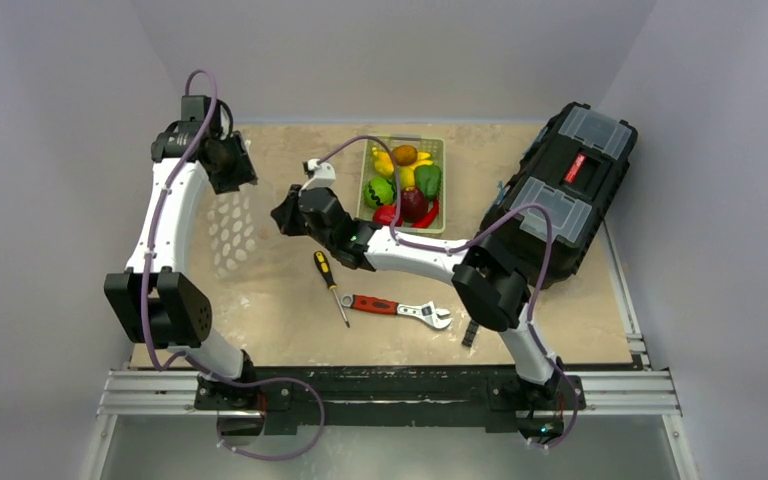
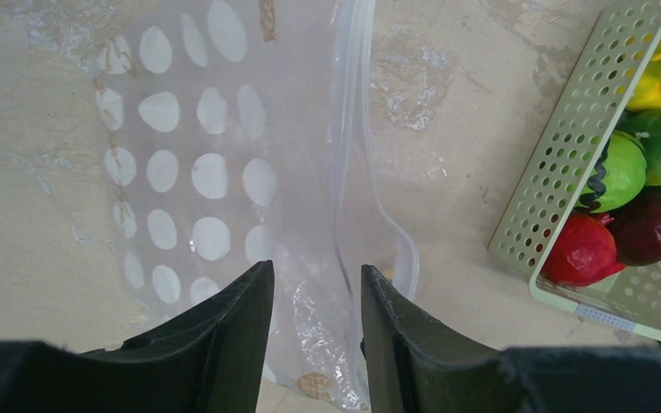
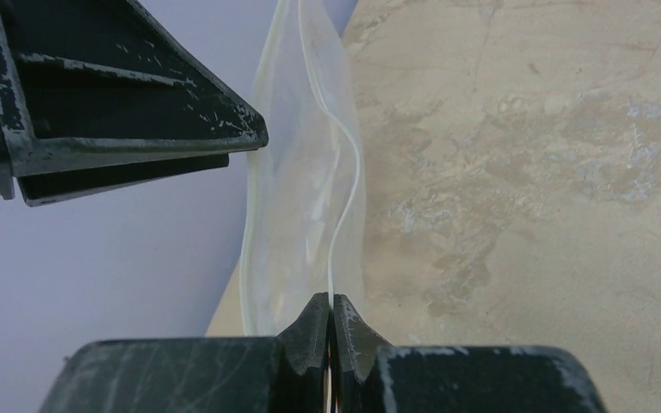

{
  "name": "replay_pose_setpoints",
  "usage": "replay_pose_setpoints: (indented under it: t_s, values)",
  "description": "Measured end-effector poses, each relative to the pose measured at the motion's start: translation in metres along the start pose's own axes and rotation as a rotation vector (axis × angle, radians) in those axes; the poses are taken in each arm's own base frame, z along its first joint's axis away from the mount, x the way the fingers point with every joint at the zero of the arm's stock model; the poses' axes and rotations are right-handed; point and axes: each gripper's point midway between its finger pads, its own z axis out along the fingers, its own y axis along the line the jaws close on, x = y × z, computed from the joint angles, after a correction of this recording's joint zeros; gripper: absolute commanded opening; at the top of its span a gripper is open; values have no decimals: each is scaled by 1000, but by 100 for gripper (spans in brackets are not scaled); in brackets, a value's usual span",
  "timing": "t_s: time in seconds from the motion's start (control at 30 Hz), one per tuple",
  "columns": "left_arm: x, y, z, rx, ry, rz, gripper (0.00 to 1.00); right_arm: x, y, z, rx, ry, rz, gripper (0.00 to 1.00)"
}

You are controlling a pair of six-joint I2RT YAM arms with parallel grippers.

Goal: Place the food in the zip-top bag and seal the zipper

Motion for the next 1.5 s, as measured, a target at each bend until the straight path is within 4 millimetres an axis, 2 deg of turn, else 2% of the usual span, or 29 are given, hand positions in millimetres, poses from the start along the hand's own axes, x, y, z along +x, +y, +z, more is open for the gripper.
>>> replay_pose_setpoints:
  t_s: [0.17,0.27,0.43,0.53,0.63,0.7,0.87,1.03,1.27,1.5]
  values:
    - [-2,-1,10,2,5,18,39,8,-7,8,15,11,6,0]
    - [-3,-4,13,19,-4,24,33,8,-7,8,17,11,13,0]
    - [5,-9,24,27,23,46,29,5,-6,8,20,4,24,0]
    - [9,-10,32,24,44,60,19,3,-5,9,23,0,32,0]
    - [12,-10,36,13,51,77,0,3,-9,8,43,-3,42,0]
    - [14,-11,36,11,48,90,0,5,-13,8,61,4,49,1]
    - [19,-20,36,14,48,161,0,11,-26,9,66,27,54,26]
    - [23,-27,35,37,56,206,0,20,-57,10,65,101,14,37]
    - [30,-36,34,91,88,211,0,-7,-81,15,49,119,-32,41]
    - [44,-42,42,96,143,233,0,-47,-71,30,30,57,-48,38]
